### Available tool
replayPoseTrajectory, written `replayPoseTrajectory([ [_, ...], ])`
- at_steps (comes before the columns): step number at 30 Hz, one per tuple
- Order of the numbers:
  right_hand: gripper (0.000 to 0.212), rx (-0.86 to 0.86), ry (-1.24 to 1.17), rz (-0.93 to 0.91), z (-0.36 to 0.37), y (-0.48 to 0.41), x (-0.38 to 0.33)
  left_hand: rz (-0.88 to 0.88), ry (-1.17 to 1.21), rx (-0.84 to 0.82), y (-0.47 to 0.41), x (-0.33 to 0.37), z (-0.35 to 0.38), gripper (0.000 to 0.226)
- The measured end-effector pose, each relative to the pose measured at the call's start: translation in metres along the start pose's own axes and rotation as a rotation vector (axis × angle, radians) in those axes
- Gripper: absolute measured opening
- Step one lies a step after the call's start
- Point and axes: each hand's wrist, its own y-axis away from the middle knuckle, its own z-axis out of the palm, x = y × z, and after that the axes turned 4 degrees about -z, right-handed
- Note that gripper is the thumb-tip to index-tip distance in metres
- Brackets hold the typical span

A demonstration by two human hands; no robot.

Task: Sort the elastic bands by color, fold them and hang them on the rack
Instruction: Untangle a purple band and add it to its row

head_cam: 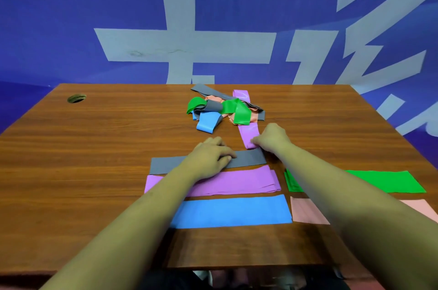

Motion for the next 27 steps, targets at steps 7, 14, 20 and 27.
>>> replayPoseTrajectory([
  [7, 0.039, -0.043, 0.025, 0.049, 0.002, -0.011, -0.009, 0.099, 0.0, 0.025, -0.001, -0.001, 0.007, 0.031],
  [14, 0.01, 0.091, -0.538, -0.01, -0.039, 0.002, -0.034, 0.08, -0.061, -0.054, 0.0, 0.002, 0.0, 0.034],
  [20, 0.018, 0.149, -0.889, -0.22, -0.094, 0.036, -0.07, 0.006, 0.015, -0.086, -0.001, 0.015, -0.02, 0.029],
  [27, 0.011, 0.233, -0.847, -0.384, -0.13, 0.057, -0.081, -0.156, 0.468, 0.319, -0.002, 0.047, -0.064, 0.014],
])
